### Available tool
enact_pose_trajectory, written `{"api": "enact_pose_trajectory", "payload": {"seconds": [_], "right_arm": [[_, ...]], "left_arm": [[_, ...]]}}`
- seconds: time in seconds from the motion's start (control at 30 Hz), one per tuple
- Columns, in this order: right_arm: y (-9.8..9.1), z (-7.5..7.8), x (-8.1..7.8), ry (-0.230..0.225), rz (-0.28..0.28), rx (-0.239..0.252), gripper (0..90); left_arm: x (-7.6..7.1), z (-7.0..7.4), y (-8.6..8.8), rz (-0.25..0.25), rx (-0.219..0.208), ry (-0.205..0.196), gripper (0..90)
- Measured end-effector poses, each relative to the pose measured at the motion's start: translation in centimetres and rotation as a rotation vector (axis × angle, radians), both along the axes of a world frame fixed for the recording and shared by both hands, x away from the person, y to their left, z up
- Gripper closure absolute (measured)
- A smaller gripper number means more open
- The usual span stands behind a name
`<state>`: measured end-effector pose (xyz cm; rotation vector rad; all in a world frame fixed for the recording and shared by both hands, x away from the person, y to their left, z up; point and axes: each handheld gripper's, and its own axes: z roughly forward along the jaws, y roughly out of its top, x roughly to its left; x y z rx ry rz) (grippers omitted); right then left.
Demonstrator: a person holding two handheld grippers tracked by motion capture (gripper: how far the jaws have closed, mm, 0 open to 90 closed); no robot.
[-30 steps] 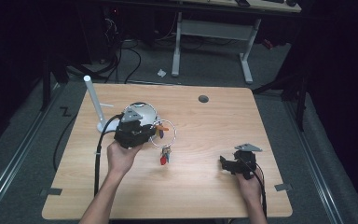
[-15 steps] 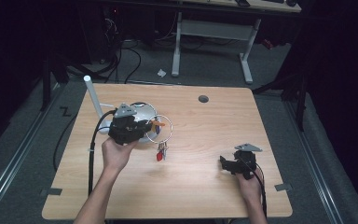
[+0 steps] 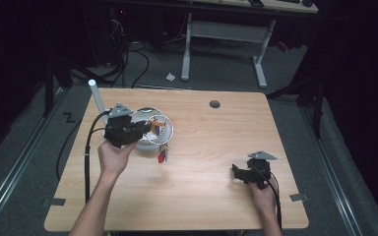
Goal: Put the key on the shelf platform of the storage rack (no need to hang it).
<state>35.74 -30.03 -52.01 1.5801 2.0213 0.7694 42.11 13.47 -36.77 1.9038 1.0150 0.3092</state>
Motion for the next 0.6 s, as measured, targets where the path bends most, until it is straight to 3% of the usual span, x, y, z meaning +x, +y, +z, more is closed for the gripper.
{"api": "enact_pose_trajectory", "payload": {"seconds": [0.6], "right_arm": [[0.0,0.0,0.0,0.000,0.000,0.000,15.2]], "left_arm": [[1.8,2.2,2.2,0.082,-0.001,-0.021,73.6]]}}
